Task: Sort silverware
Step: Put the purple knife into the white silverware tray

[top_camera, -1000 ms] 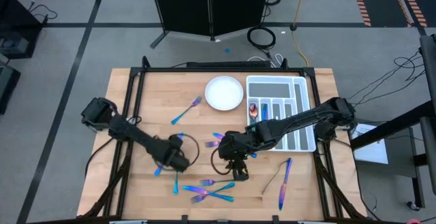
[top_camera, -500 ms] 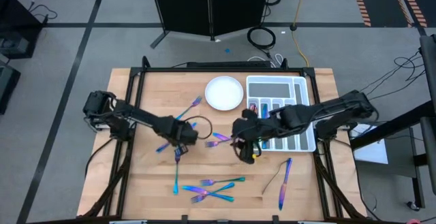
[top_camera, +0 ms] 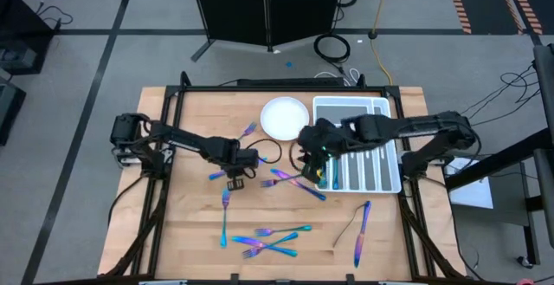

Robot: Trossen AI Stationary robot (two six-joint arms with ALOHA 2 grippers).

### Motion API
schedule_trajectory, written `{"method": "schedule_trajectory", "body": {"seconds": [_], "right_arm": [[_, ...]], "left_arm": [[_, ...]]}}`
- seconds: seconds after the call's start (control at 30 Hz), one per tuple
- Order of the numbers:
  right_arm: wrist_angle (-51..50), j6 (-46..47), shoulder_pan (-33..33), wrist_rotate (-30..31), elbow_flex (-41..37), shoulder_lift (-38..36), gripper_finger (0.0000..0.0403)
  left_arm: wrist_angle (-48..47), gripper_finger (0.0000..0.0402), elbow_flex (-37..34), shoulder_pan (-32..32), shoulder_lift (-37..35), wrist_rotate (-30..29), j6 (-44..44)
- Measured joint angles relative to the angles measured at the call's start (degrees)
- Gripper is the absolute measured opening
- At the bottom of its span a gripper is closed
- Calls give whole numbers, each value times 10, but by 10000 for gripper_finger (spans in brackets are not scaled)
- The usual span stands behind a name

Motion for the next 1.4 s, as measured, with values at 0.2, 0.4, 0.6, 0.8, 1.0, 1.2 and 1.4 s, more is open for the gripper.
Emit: {"method": "schedule_trajectory", "body": {"seconds": [0.2,0.4,0.6,0.8,1.0,1.2,1.4], "right_arm": [[89,-128,-99,-141,-97,6,93],[305,-149,-194,-298,-265,6,82],[465,-146,-205,-304,-356,11,72],[519,-126,-202,-290,-356,66,46],[547,-63,-190,-279,-331,140,8],[522,-47,-145,-230,-270,188,1],[491,7,-130,-199,-232,233,0]], "left_arm": [[57,66,18,35,3,81,26],[79,66,45,67,2,146,41],[26,66,76,86,-36,152,42],[-37,66,61,85,-119,157,85],[5,66,-46,87,-207,215,70],[110,66,-146,84,-251,204,60],[171,66,-190,69,-247,147,60]]}}
